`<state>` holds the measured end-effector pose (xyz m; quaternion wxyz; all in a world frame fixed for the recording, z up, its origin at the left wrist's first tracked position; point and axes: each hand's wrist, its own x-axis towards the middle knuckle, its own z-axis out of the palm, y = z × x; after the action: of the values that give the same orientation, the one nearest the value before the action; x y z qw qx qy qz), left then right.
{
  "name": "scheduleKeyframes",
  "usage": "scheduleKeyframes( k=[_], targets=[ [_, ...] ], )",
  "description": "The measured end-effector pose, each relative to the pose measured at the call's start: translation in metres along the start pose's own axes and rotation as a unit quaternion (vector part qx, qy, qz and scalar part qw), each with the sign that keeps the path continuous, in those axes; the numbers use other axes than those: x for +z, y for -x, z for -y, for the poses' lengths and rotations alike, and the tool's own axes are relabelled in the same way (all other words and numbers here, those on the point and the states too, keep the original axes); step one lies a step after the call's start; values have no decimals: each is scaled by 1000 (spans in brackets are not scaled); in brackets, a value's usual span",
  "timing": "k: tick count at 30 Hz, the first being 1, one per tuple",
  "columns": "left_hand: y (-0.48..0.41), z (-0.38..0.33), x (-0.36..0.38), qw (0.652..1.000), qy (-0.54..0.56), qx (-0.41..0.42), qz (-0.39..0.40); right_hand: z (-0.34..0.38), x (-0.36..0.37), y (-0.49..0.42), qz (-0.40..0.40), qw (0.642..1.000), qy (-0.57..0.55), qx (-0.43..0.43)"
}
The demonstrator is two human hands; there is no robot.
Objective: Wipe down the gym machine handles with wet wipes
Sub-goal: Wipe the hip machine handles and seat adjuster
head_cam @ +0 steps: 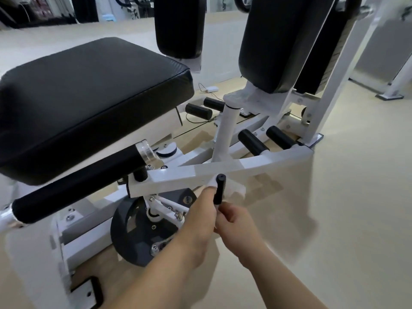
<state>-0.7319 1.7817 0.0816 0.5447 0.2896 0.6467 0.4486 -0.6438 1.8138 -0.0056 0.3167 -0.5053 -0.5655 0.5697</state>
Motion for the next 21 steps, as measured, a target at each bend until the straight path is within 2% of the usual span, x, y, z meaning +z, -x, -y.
scheduleKeyframes(
  k=[2,5,7,10,13,15,19,21],
  targets=[
    [2,1,0,999,-7,4,37,-2,-3,-3,-19,999,37,-1],
    [3,0,5,983,-160,82,45,3,-11,-3,0,996,89,-21],
    [4,-7,11,967,-211,145,22,5,-13,-2,-2,990,139,-27],
    [-3,-3,10,962,-189,192,35,6,-13,-1,-13,990,135,-41],
    [-12,15,1,962,-221,153,53,1,-11,-1,-20,995,86,-56],
    [-19,19,-3,953,-253,160,39,-1,-10,-2,-17,995,75,-61],
    [-31,4,-4,914,-302,270,-6,2,-11,-4,-9,994,104,-44],
    [-34,8,0,916,-274,291,-21,6,-11,-2,-8,996,82,-38]
  ],
)
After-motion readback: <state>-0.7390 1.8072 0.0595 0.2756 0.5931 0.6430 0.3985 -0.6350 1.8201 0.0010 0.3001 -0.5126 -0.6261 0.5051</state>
